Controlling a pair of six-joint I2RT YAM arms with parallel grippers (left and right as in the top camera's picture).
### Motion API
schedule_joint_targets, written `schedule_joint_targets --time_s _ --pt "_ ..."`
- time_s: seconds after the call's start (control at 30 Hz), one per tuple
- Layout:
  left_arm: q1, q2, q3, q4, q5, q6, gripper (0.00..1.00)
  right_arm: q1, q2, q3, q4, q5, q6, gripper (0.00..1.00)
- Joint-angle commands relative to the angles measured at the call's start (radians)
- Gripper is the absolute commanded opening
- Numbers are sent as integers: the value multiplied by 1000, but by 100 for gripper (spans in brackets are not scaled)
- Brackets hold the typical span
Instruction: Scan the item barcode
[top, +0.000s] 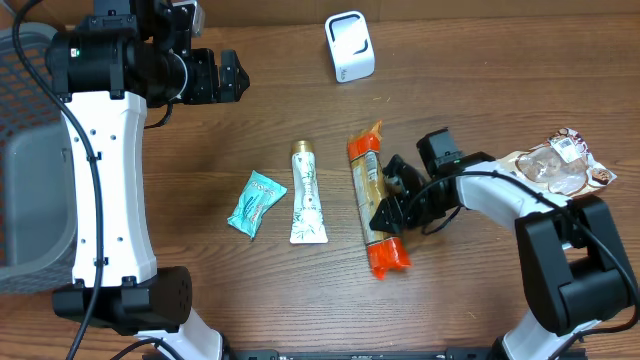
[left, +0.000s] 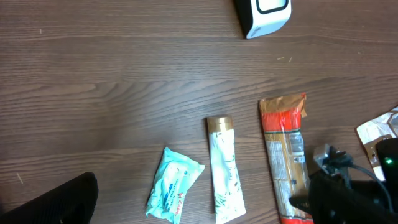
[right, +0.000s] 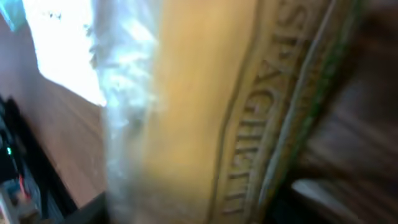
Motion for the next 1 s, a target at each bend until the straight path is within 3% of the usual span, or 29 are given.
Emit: schedule_joint_targets --time_s 0.0,0.2,0.57,0.77,0.97 --pt "0 2 3 1 -3 23 99 9 12 -20 -3 11 31 40" --pt "0 2 3 1 -3 23 99 0 12 0 8 11 79 4" --pt "0 2 3 1 -3 23 100 -19 11 368 -287 79 117 4" --pt "0 2 3 1 -3 23 100 -14 5 562 -324 -140 108 4" --pt "0 2 3 1 -3 23 99 -14 -3 618 -269 -290 109 4"
